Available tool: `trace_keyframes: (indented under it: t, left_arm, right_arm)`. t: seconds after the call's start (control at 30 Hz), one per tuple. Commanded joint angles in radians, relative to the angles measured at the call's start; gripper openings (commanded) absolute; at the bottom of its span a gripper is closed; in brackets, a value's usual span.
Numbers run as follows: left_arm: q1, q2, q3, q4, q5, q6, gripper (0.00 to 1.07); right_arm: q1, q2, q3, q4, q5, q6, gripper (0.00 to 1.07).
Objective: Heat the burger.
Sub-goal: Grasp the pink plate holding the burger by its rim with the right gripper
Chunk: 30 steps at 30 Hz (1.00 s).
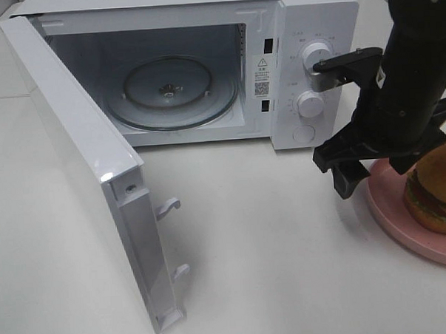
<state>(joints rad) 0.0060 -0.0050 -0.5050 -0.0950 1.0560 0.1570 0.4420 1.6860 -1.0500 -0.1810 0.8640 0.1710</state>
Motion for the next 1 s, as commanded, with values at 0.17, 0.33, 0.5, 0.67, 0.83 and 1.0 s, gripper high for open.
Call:
trace_keyframes:
  t: [0.17, 0.33, 0.5, 0.67, 0.83, 1.0]
  left_arm:
    - [-0.002, -0.02, 0.001, -0.001, -0.015, -0.008, 0.0]
    - [-0.002, -0.02, 0.001, -0.001, -0.015, -0.008, 0.0]
    - [-0.002, -0.02, 0.001, -0.001, -0.015, -0.008, 0.0]
    - [-0.002, -0.02, 0.001, -0.001, -0.015, -0.008, 0.0]
    - [-0.002, -0.02, 0.001, -0.001, -0.015, -0.008, 0.0]
    - [-0.002, -0.02, 0.001, -0.001, -0.015, -0.008, 0.0]
  right_arm:
    - [-0.004, 0.118, -0.003, -0.095, -0.022, 0.098, 0.76]
    - [-0.004, 0.168, -0.003, -0.117, -0.056, 0.109, 0.76]
    - [-0.004, 0.231, -0.003, -0.133, -0.062, 0.105, 0.76]
    - [-0.004, 0.29, -0.003, -0.145, -0.064, 0.105, 0.76]
    - [-0.004, 0.317, -0.003, -0.143, -0.069, 0.084, 0.71]
    - [-0.004, 0.317, -0.003, -0.145, -0.073, 0.083, 0.46]
